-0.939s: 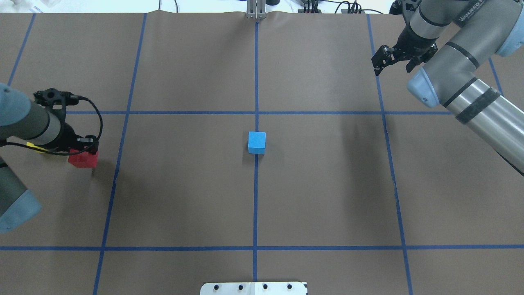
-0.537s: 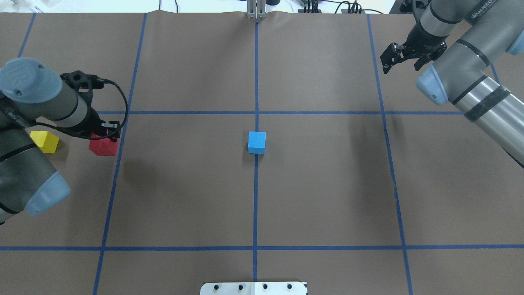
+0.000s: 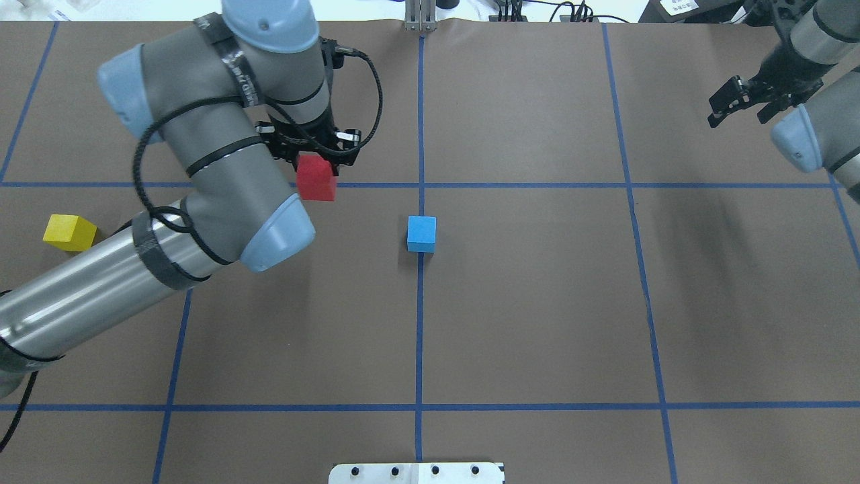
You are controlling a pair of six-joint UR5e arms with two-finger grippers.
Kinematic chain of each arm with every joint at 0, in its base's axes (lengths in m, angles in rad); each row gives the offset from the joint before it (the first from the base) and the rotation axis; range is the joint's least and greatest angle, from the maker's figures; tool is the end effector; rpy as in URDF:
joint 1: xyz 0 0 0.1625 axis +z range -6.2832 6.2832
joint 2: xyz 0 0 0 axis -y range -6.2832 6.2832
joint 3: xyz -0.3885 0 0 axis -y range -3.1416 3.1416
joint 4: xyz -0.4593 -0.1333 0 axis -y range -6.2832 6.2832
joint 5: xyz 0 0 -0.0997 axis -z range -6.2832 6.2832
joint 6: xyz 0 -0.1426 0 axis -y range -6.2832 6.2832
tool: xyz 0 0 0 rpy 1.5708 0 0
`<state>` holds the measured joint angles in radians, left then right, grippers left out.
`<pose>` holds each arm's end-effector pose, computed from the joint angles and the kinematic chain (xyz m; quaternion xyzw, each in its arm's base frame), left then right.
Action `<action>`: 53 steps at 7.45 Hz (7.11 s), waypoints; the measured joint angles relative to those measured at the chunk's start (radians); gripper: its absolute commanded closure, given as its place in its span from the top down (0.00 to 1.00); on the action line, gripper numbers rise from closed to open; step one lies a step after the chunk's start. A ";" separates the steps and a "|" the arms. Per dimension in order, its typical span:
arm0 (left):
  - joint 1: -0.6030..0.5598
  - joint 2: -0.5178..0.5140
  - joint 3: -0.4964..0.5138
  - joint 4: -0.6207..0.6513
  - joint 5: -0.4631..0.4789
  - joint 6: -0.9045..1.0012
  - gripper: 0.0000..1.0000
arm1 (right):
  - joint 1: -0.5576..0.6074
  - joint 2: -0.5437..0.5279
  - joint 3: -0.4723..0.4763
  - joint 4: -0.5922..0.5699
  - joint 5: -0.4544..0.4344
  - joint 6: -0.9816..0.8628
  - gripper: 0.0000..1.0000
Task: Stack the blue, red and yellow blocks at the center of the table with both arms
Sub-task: 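Carry the red block with the left gripper onto the blue block, then open the left gripper and raise it toward the yellow block, then lower the left gripper over the yellow block and close on it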
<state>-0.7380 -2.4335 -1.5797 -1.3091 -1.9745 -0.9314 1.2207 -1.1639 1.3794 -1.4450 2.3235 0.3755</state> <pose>0.5011 -0.5601 0.1140 0.0393 0.3486 0.0141 0.9363 -0.2172 -0.6991 0.4858 0.0191 -0.3947 -0.0508 0.9172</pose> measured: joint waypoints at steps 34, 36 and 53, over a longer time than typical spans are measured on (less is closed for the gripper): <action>-0.044 0.096 -0.054 -0.181 -0.115 -0.035 1.00 | 0.037 -0.030 -0.002 0.002 0.015 -0.021 1.00; -0.143 0.355 -0.213 -0.190 -0.135 0.154 1.00 | 0.037 -0.027 0.000 0.003 0.016 -0.020 1.00; -0.285 0.791 0.036 -0.687 -0.161 0.412 1.00 | 0.037 -0.025 0.008 0.005 0.012 -0.019 1.00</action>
<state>-1.0234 -1.6423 -1.5436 -1.9957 -2.1353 -0.5196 1.2579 -1.1890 1.3874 -1.4404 2.3353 0.3568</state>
